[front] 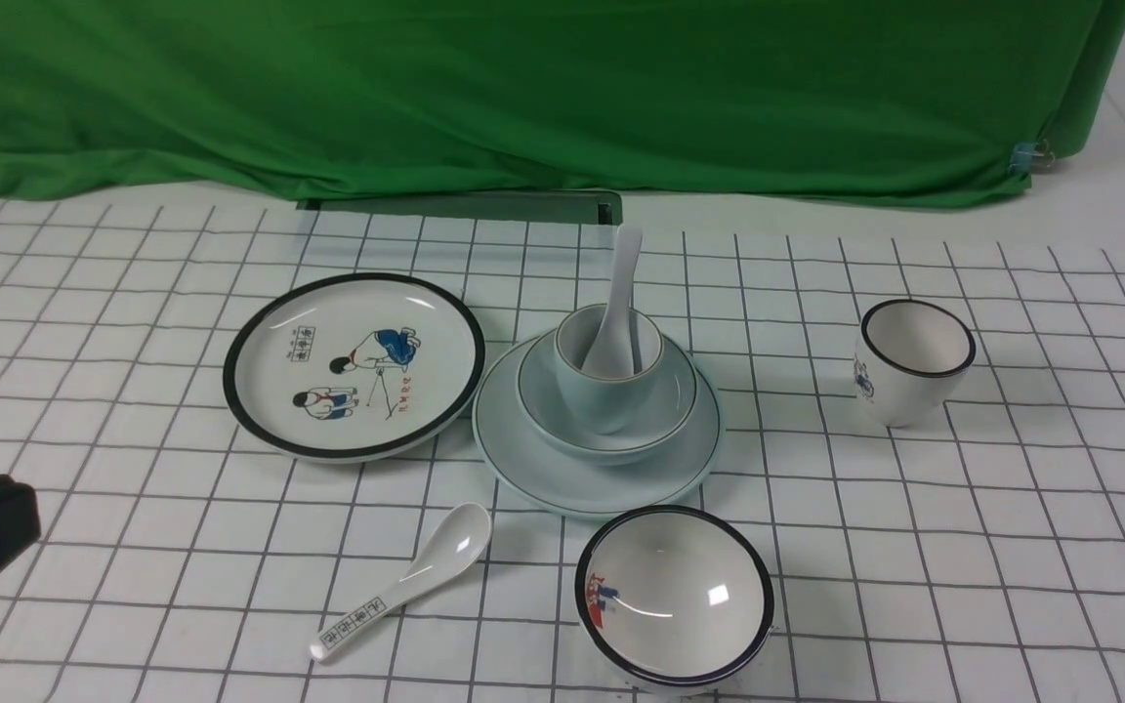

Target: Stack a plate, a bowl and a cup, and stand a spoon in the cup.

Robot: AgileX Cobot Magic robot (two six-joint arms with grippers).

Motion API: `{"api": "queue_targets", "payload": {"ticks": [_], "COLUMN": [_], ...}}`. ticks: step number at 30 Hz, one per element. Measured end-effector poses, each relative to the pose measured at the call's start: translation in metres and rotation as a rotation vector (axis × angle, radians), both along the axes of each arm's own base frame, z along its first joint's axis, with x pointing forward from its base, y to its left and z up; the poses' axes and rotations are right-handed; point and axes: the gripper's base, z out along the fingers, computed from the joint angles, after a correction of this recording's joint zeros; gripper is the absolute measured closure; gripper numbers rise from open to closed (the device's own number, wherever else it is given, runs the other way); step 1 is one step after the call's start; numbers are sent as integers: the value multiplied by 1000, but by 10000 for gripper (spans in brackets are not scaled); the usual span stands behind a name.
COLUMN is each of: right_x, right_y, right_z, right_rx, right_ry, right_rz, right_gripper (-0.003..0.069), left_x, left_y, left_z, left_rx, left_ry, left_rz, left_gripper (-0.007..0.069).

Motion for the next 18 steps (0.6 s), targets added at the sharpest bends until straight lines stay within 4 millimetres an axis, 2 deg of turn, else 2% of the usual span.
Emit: {"api": "queue_targets", "payload": {"ticks": [18], "right_x": [0], "right_y": [0], "right_z": [0], "right_rx": [1], "right_ry": [0], "right_rz": [0], "right_gripper": [609], "left_x": [0], "left_y": [0], "left_z": [0], "left_rx": [0], "left_ry": [0], "left_rz": [0], "left_gripper": [654]}}
